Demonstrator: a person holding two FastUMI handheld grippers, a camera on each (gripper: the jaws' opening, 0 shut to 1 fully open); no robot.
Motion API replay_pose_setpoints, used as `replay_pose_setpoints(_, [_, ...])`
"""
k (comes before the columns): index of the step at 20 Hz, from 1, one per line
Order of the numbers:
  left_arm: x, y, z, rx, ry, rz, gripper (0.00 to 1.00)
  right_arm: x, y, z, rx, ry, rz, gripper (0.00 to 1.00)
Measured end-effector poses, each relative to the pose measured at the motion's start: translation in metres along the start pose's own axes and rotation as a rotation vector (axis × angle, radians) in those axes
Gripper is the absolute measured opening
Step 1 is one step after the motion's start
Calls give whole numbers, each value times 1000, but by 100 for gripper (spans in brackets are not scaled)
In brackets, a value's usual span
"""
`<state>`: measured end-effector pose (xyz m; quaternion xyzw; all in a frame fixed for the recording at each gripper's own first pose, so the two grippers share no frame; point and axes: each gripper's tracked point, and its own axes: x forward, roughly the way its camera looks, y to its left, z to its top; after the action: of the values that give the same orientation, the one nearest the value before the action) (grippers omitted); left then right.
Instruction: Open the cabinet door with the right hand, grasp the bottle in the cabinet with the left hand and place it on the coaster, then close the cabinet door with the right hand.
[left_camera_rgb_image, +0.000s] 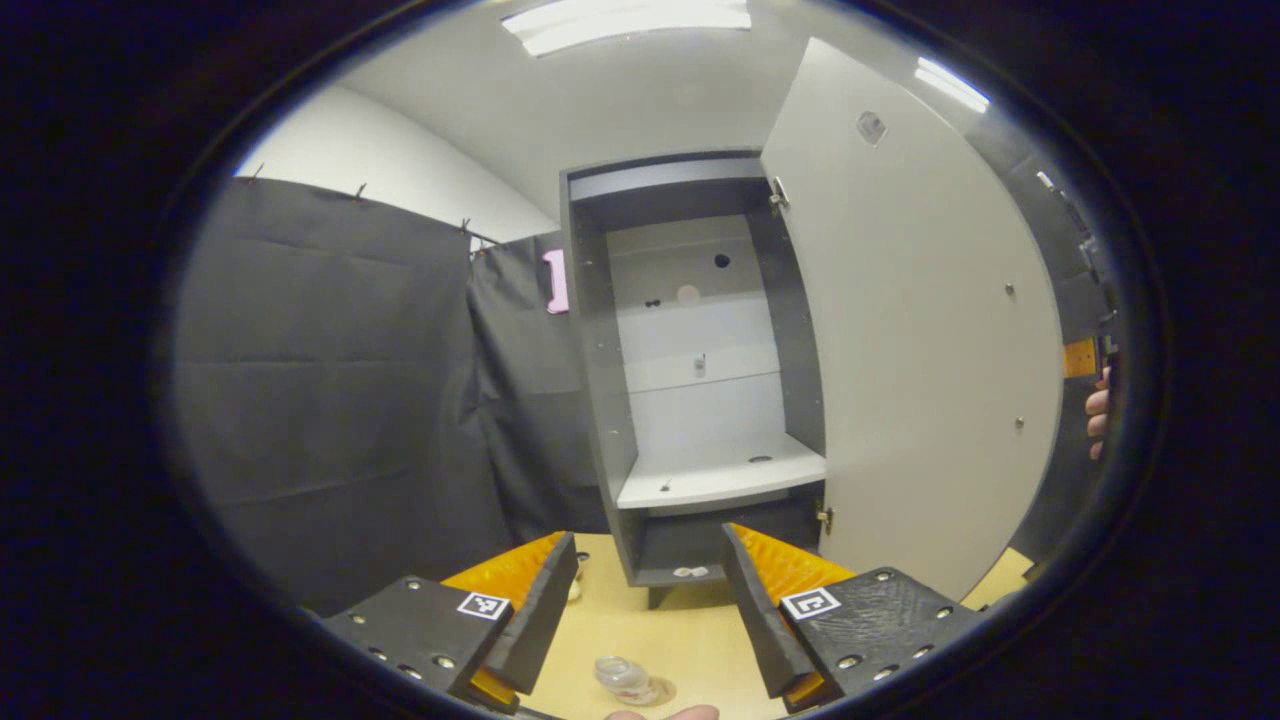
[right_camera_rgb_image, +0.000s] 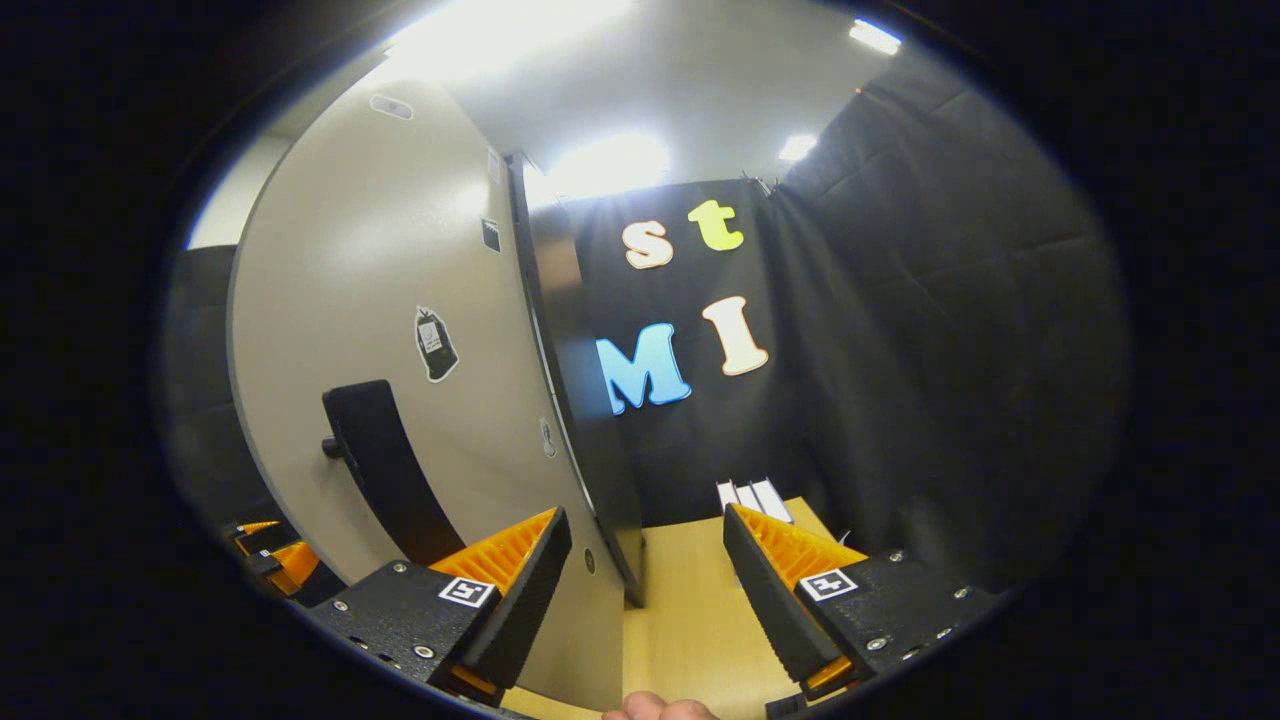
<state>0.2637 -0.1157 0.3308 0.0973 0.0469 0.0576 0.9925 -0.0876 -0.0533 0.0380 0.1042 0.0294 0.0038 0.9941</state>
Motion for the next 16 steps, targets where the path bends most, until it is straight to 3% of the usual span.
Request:
replay_pose_setpoints(2, [18, 4, 2, -17, -5, -43, 87, -6, 1, 3, -53, -34, -59, 89])
replay_pose_setpoints(3, [30, 8, 4, -13, -17, -72, 83, -10, 1, 4, -63, -52, -92, 94])
replay_pose_setpoints(4, [42, 14, 4, 10, -12, -83, 87, -11, 2, 3, -58, -64, -119, 88])
replay_pose_setpoints(5, [52, 22, 5, 22, -8, -90, 83, -11, 5, -1, -40, -64, -140, 93])
replay_pose_setpoints(7, [71, 27, 13, 3, -30, -127, 87, -15, 16, -8, 5, -60, -170, 93])
replay_pose_setpoints(11, [94, 46, 10, -55, -49, -199, 83, -29, 48, -5, 7, -103, -238, 93])
replay_pose_setpoints(13, [101, 61, 0, -70, -56, -222, 87, -30, 70, -10, 18, -136, -257, 93])
replay_pose_setpoints(14, [103, 69, -9, -63, -43, -228, 83, -28, 84, -13, 44, -147, -261, 93])
replay_pose_setpoints(16, [104, 81, -22, -54, -30, -244, 87, -20, 116, -23, 93, -139, -235, 93])
